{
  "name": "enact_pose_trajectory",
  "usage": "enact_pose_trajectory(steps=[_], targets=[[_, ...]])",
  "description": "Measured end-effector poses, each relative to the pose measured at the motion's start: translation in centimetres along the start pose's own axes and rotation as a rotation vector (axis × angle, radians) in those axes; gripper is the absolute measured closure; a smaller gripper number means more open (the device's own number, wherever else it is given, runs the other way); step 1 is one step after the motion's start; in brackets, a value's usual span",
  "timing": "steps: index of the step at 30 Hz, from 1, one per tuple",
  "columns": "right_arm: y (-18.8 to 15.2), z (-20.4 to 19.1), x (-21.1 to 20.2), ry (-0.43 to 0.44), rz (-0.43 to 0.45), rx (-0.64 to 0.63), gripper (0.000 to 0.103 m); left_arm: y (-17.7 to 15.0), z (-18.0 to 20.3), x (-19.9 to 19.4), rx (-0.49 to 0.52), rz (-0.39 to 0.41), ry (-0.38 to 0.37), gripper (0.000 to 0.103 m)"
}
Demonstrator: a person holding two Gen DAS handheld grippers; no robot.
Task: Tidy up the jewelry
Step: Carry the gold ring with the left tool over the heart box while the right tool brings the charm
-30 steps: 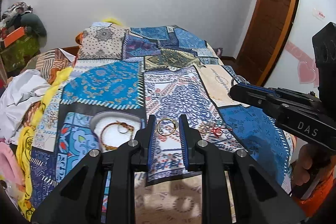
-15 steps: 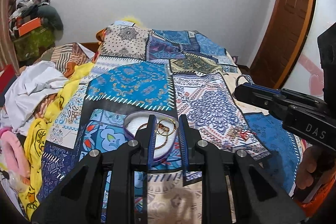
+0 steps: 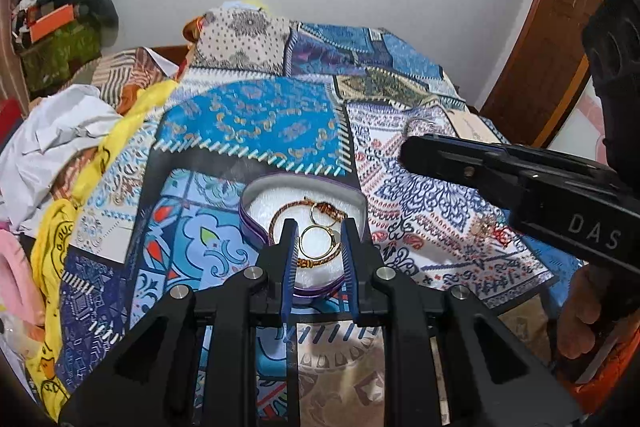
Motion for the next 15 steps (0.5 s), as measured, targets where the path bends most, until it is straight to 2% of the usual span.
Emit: enact_pose_trajectory(steps=[15], targets=[[-1.5, -0.1, 3.6, 0.084, -0.132, 0.032, 0.090, -1.0, -0.7, 1.8, -0.004, -0.041, -0.005, 0.083]])
Point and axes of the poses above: each gripper's, at about its wrist camera, not at the fingertips, and x roughly the way its jaws point, z to its right, y to its top, the point moved 3 cm from there along x, roughly the way its jaws point, and after that the axes turned 9 degrees about -x, right-handed, at the moved point
